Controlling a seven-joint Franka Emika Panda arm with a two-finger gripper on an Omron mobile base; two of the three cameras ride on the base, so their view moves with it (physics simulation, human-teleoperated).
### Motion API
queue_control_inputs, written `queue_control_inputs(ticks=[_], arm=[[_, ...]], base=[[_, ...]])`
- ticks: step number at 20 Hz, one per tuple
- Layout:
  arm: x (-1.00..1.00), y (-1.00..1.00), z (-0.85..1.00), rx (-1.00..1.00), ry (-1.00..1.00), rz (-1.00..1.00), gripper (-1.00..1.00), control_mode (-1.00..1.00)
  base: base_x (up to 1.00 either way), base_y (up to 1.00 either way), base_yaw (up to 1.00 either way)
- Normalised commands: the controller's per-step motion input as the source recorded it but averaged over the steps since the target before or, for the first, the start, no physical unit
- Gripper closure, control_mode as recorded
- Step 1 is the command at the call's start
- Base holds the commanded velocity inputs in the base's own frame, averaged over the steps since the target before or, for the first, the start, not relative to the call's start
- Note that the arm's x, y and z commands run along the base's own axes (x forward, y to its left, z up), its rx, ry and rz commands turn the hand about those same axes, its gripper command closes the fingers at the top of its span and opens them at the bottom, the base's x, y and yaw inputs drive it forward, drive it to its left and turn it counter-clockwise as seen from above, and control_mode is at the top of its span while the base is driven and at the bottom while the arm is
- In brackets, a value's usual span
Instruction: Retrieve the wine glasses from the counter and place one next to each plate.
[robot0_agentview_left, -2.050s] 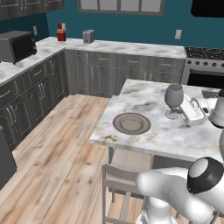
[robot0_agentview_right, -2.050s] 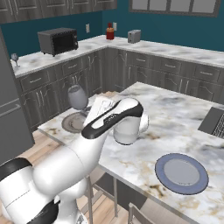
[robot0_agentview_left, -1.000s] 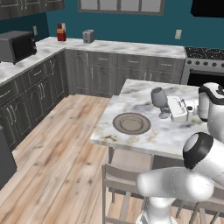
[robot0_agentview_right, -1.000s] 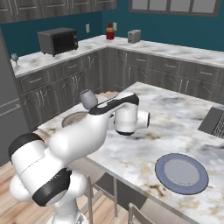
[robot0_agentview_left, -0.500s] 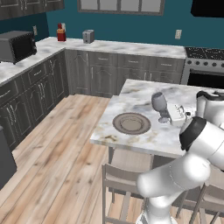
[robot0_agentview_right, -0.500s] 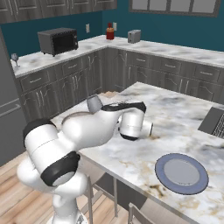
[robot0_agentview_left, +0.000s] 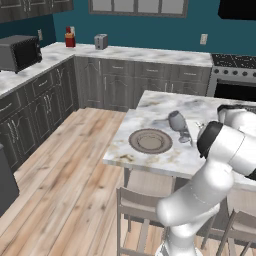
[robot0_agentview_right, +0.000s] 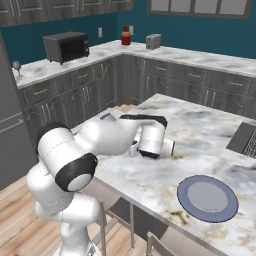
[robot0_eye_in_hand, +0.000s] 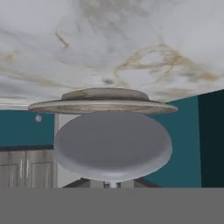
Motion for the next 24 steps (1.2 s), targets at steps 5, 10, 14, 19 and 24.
queue_control_inputs(ticks=[5,10,14,19,24], arm=[[0.23,0.0,-0.25,-0.03,0.01,0.0,1.0,-1.0],[0.24,0.0,-0.25,0.15,0.02,0.0,1.0,-1.0],[0.22,0.0,-0.28,0.13,0.0,0.0,1.0,-1.0],[0.34,0.07,-0.3,-0.02,0.0,0.0,1.0,-1.0],[0.29,0.11,-0.35,-0.02,0.0,0.0,1.0,-1.0]], base=[[0.0,0.0,0.0],[0.0,0.0,0.0],[0.0,0.0,0.0],[0.0,0.0,0.0],[0.0,0.0,0.0]])
